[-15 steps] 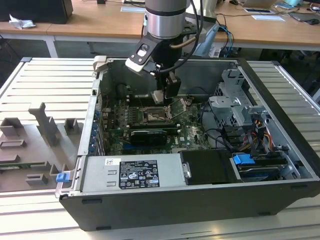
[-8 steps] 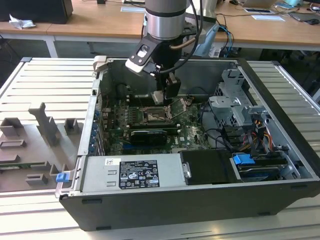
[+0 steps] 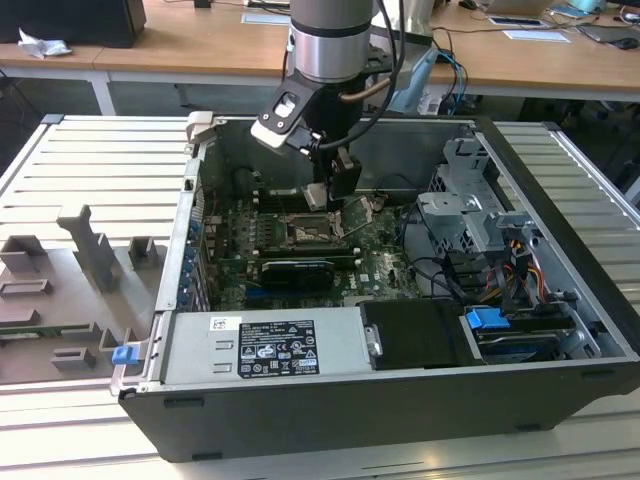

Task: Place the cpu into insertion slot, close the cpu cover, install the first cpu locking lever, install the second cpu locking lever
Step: 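Place the cpu into insertion slot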

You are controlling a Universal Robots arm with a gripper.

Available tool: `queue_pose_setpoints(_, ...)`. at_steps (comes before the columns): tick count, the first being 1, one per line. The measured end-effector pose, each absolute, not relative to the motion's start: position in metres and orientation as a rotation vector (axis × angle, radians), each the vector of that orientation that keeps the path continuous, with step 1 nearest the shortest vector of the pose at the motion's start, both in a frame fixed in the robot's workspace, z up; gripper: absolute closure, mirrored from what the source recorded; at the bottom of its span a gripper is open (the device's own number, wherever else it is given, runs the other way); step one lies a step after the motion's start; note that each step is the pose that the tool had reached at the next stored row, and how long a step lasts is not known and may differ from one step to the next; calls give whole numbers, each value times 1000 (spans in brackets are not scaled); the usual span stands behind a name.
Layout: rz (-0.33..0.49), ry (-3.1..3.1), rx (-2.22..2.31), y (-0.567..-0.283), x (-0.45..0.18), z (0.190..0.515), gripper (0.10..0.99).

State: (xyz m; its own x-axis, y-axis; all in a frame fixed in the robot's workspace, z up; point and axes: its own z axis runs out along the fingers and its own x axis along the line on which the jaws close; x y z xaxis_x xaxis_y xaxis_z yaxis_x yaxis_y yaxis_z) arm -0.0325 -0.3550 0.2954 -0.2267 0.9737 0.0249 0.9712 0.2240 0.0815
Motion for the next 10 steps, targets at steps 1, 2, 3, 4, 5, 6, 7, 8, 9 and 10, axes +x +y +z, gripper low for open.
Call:
queue_pose_setpoints(1, 123, 2433, 1934, -355, -33, 295, 541)
queue_pose_setpoints(2, 123, 2433, 1934, -355, -33, 295, 541)
queue_pose_setpoints(3, 123, 2433, 1934, -355, -33, 295, 541)
queue_pose_setpoints(4, 124, 2433, 1934, -355, -33, 294, 541)
queue_pose_setpoints(5, 124, 2433, 1934, -355, -33, 294, 541)
queue_pose_setpoints(6, 124, 2433, 1934, -355, -33, 294, 541)
queue_pose_setpoints(7, 123, 2433, 1934, -355, -33, 293, 541)
queue_pose_setpoints(8, 124, 2433, 1934, -355, -33, 293, 541)
queue_pose_setpoints(9, 124, 2433, 1934, -355, -33, 293, 541)
queue_pose_setpoints(10, 124, 2433, 1934, -355, -33, 292, 541)
